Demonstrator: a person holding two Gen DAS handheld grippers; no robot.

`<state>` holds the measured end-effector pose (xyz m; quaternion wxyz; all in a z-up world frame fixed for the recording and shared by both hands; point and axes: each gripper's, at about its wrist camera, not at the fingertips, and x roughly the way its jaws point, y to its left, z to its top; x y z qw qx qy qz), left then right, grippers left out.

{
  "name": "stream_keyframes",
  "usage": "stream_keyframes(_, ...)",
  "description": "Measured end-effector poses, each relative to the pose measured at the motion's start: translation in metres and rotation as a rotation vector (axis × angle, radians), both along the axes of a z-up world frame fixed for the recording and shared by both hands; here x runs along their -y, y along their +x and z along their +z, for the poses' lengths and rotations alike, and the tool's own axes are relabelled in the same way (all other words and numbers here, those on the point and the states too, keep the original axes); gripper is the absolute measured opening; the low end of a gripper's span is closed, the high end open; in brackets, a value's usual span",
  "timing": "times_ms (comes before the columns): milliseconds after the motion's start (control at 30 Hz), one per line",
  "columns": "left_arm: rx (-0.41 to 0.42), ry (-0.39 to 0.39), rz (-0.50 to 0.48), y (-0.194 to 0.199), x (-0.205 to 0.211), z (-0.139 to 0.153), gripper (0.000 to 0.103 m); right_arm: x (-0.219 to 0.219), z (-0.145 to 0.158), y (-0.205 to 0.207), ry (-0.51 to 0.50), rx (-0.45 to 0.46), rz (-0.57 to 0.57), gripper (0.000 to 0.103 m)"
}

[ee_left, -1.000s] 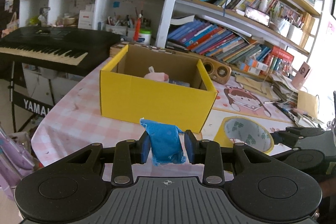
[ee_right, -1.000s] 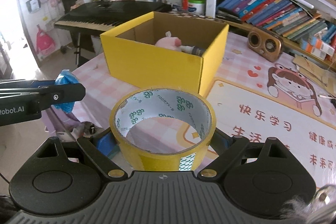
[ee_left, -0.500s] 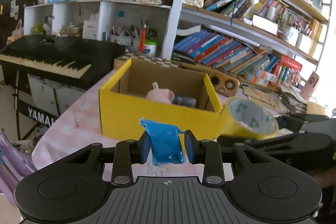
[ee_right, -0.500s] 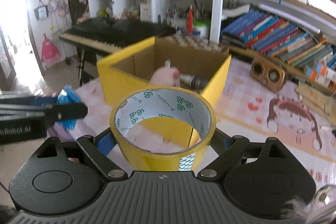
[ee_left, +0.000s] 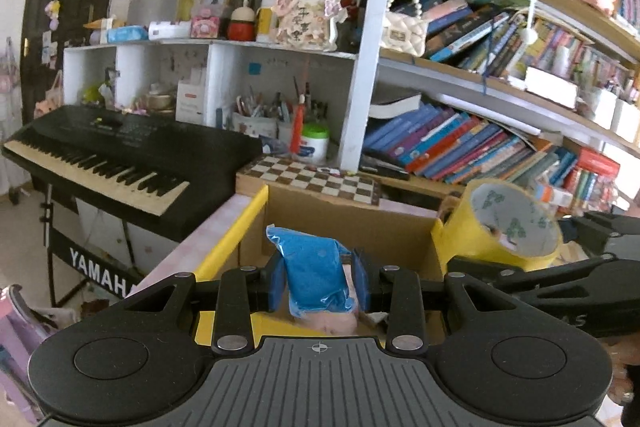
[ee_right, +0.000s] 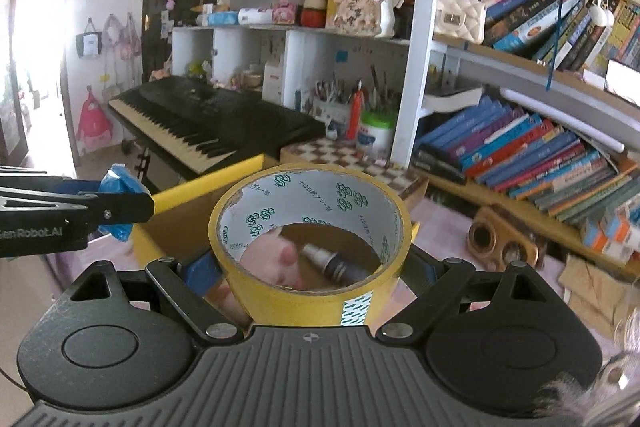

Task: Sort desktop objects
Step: 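Carry the blue cap and tape roll with both grippers toward the yellow box, then open the left gripper to drop the cap into the box while the right gripper releases the tape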

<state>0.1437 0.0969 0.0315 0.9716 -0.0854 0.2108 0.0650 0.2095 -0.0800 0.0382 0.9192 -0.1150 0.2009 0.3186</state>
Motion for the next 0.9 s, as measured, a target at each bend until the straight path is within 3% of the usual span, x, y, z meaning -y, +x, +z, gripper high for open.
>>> stream_keyframes(300, -0.116, 0.046, -0.045, 0.065, 0.018, -0.03, 0.034, 0.004, 0.001, 0.052, 0.003, 0.028, -0.006, 0.09)
stream_keyframes(600, -0.278, 0.052, -0.083, 0.094, 0.024, -0.067, 0.034, -0.004, -0.017, 0.085, -0.016, -0.01, 0.01, 0.09)
stream_keyframes(900, -0.297, 0.119, -0.103, 0.098, 0.029, -0.075, 0.035, -0.017, -0.037, 0.097, -0.075, -0.062, 0.061, 0.09)
